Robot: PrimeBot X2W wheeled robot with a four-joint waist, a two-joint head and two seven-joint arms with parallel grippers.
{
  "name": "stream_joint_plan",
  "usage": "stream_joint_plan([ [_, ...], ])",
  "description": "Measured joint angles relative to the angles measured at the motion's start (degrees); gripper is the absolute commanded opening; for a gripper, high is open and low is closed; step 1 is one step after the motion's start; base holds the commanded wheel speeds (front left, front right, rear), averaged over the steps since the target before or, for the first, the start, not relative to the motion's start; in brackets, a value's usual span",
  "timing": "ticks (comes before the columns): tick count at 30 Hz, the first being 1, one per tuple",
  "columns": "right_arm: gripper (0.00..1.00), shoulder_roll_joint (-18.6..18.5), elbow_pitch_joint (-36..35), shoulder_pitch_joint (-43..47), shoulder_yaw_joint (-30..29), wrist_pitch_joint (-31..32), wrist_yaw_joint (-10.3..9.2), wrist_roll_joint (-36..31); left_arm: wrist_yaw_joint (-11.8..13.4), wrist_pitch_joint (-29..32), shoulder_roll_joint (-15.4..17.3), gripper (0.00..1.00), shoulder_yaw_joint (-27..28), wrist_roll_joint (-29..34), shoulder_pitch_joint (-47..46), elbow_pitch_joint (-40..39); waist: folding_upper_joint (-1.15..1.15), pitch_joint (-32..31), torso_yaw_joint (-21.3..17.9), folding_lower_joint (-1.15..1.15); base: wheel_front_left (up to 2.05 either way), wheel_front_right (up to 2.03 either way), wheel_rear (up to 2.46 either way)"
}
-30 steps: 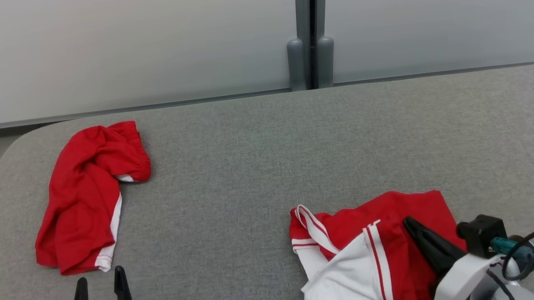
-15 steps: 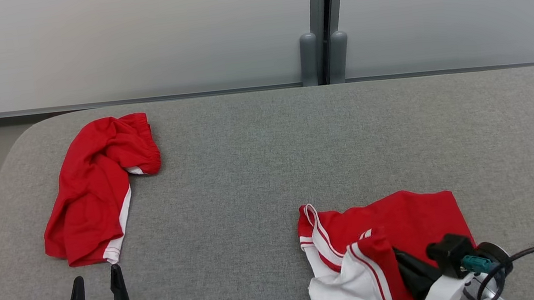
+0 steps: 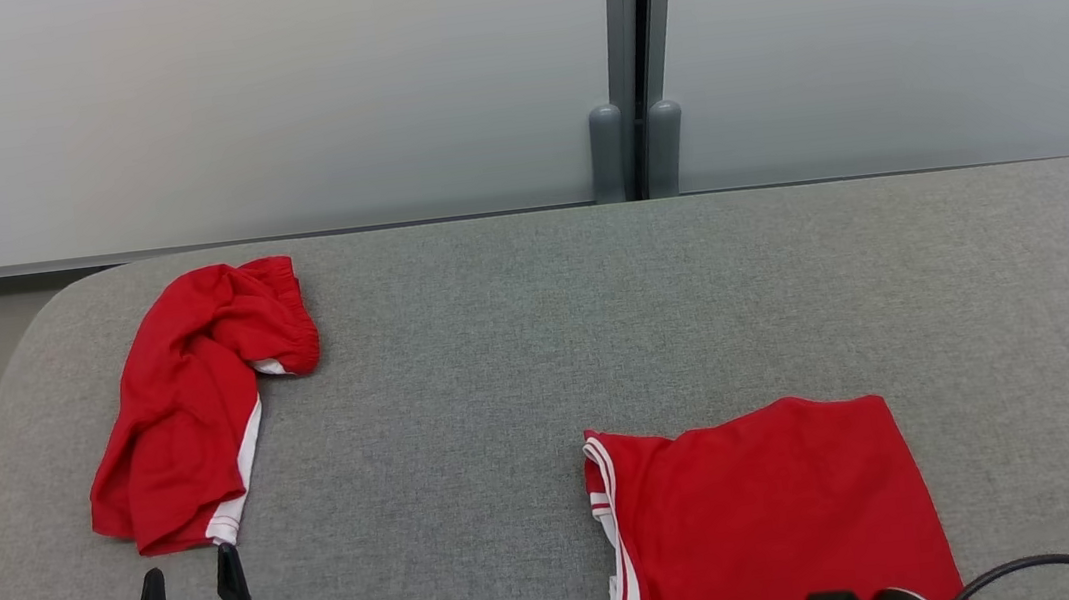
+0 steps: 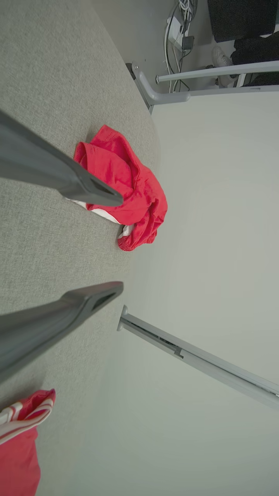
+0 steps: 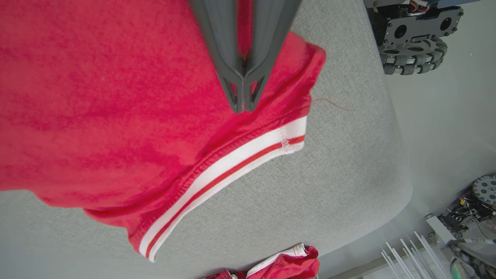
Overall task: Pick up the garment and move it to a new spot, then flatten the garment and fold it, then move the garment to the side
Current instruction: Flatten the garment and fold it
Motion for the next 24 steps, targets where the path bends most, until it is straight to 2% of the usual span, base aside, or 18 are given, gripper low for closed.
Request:
stream_joint_plan([
  [2, 0.0, -0.21, -0.25, -0.44, -0.86, 0.0, 0.0, 0.21, 0.25, -0.01, 0.0, 1.0, 0.0, -0.2, 0.15, -0.29, 0.0, -0.25, -0.43, 0.0, 0.0, 0.0, 0.0],
  [5, 0.0, -0.78, -1.7, -0.6, -5.48, 0.01, 0.0, -0.41, 0.53, -0.01, -0.01, 1.0, 0.12, -0.44, 0.49, -0.69, 0.0, -0.47, -1.2, 0.0, 0.0, 0.0, 0.0],
  [10, 0.0, -1.74, -5.69, 2.72, -20.5, 0.0, 0.0, -4.76, 0.55, -0.01, 0.0, 1.0, 1.33, -0.45, 0.72, -1.57, 0.0, -0.82, -2.56, 0.0, 0.0, 0.0, 0.0],
  [12, 0.28, -1.97, -7.51, 5.44, -27.95, 0.0, 0.0, -7.78, 0.52, -0.01, 0.0, 1.0, 2.04, -0.12, 0.83, -1.88, 0.0, -0.97, -3.06, 0.0, 0.0, 0.0, 0.0],
  [13, 0.48, -1.97, -7.51, 5.44, -27.95, 0.0, 0.0, -7.78, 0.52, -0.01, 0.0, 1.0, 2.04, -0.12, 0.83, -1.88, 0.0, -0.97, -3.06, 0.0, 0.0, 0.0, 0.0],
  [14, 0.8, -2.07, -8.21, 6.78, -31.47, 0.0, 0.0, -9.84, 0.51, -0.01, 0.0, 1.0, 2.25, 0.58, 0.95, -2.08, 0.0, -1.06, -3.28, 0.0, 0.0, 0.0, 0.0],
  [15, 1.0, -2.12, -8.88, 8.19, -34.9, 0.0, 0.0, -12.0, 0.45, -0.01, -0.01, 1.0, 2.52, 1.25, 1.03, -2.31, 0.0, -1.19, -3.46, 0.0, 0.0, 0.0, 0.0],
  [20, 1.0, 0.82, -12.87, 15.03, -50.02, -0.01, 0.0, -19.42, 0.22, -0.01, 0.02, 1.0, 4.12, 4.79, 1.3, -2.78, 0.0, -1.84, -4.1, 0.0, 0.0, 0.0, 0.0],
  [24, 1.0, 4.14, -13.99, 18.63, -57.93, 0.0, 0.0, -23.34, -0.52, -0.01, -0.01, 1.0, 4.34, 7.2, 2.47, -1.87, 0.0, -2.44, -4.01, 0.0, 0.0, 0.0, 0.0],
])
